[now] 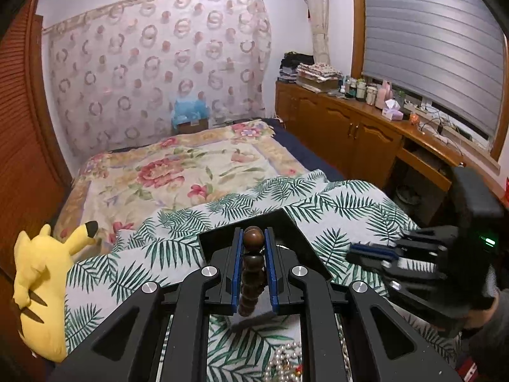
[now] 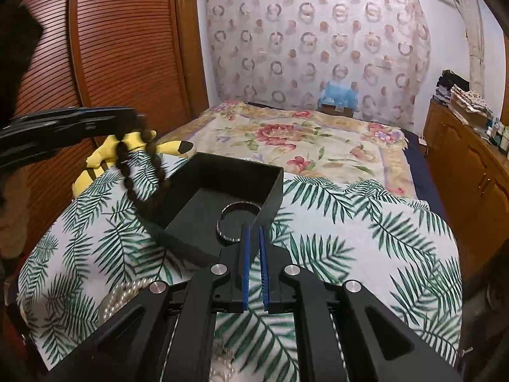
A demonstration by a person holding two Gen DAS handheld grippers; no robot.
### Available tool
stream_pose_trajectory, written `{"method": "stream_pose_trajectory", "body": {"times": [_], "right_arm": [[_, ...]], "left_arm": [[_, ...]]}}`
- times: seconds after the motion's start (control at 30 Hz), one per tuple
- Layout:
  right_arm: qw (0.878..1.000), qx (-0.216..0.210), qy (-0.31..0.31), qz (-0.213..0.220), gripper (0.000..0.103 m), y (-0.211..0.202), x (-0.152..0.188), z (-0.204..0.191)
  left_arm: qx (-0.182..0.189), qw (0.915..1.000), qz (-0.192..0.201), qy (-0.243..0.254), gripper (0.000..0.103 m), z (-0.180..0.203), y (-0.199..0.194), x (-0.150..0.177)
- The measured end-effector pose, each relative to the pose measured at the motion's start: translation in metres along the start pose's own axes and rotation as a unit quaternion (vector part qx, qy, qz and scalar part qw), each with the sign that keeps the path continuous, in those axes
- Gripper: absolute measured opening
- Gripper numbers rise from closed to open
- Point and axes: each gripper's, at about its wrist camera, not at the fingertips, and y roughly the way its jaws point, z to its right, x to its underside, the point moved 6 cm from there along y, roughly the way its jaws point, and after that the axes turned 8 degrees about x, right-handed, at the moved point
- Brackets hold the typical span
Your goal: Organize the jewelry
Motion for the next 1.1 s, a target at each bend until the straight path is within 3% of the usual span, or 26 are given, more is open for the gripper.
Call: {"method": "stream_pose_trajectory", "body": {"times": [0.17, 0.2, 0.23, 0.27, 0.6, 0.93, 1.03, 1.1], "right_arm": [[1.000, -0.005, -0.005, 0.003, 0.009, -0.014, 0.012, -0.002], [1.000, -0.006, -0.007, 0.005, 0.009, -0.016, 0.014, -0.004], [1.000, -0.008, -0.009, 0.006, 0.009, -0.020, 0.018, -0.006], [1.000, -0.011, -0.009, 0.007, 0.009, -0.023, 0.021, -0.008], [0.999, -0.032, -0.015, 0.006, 0.008, -0.054, 0.062, -0.030], [1.000, -0.023, 0.001, -0.019, 0.008, -0.075, 0.113, -0.030], [0.999, -0.017, 0.003, -0.027, 0.020, -0.078, 0.123, -0.028], [0.999, -0.017, 0.001, -0.031, 0.021, -0.079, 0.128, -0.027]], "left_arm": [[-0.018, 0.9998, -0.011, 0.000, 0.015, -0.003, 0.020, -0.006], [-0.022, 0.9997, -0.011, -0.003, 0.021, -0.003, 0.022, -0.005], [-0.021, 0.9997, -0.012, -0.008, 0.037, -0.003, 0.022, -0.004], [-0.020, 0.9997, -0.009, -0.011, 0.044, -0.004, 0.021, -0.001], [-0.007, 0.9994, -0.026, -0.024, 0.050, 0.004, -0.002, 0.060], [0.009, 0.9990, -0.029, -0.034, 0.060, 0.029, -0.030, 0.118], [0.012, 0.9987, -0.036, -0.033, 0.061, 0.040, -0.032, 0.130], [0.013, 0.9987, -0.041, -0.027, 0.061, 0.049, -0.031, 0.137]]}}
